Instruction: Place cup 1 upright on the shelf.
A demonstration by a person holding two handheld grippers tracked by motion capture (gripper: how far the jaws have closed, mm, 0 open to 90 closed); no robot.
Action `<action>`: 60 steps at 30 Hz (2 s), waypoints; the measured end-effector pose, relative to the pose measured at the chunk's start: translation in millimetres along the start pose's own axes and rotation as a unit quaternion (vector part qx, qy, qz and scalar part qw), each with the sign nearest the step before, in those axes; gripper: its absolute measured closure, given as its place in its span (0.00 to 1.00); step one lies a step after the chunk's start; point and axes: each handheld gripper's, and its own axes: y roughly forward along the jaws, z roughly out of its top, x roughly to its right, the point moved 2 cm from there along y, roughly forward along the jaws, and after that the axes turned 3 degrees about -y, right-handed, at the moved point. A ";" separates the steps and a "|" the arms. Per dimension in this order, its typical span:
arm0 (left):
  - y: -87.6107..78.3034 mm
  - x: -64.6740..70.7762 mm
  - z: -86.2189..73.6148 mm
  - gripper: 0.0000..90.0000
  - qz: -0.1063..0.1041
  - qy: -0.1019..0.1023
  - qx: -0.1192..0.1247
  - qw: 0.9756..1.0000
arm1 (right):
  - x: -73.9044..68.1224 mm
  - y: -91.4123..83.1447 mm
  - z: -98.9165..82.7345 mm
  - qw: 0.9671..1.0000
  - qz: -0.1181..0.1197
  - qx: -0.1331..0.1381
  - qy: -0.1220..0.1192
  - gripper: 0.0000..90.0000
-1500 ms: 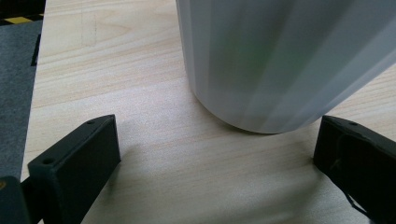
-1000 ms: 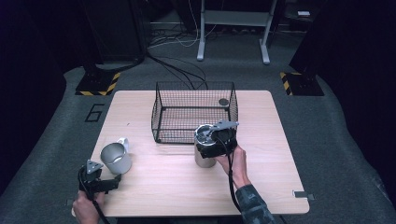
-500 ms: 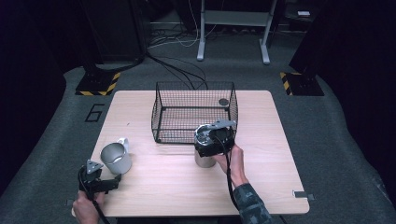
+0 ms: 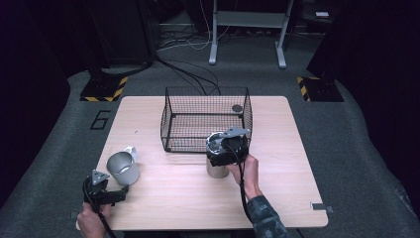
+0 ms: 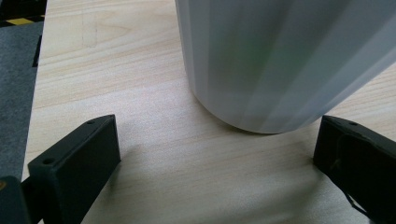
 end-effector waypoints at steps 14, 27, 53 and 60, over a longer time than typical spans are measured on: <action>0.3 0.1 0.1 0.00 0.001 0.001 0.003 1.000 | -0.8 -2.9 0.0 1.000 0.002 -0.007 -0.006 0.03; 0.4 0.4 0.1 0.01 0.001 0.001 0.004 1.000 | 0.6 -14.8 4.9 1.000 -0.003 0.001 -0.006 0.03; 0.3 0.5 0.1 0.00 0.001 0.001 0.004 1.000 | 8.7 -48.1 18.8 1.000 -0.011 0.018 -0.010 0.03; 0.3 0.6 0.1 0.01 0.001 0.000 0.004 1.000 | 13.3 -57.3 21.4 1.000 -0.016 0.020 -0.014 0.03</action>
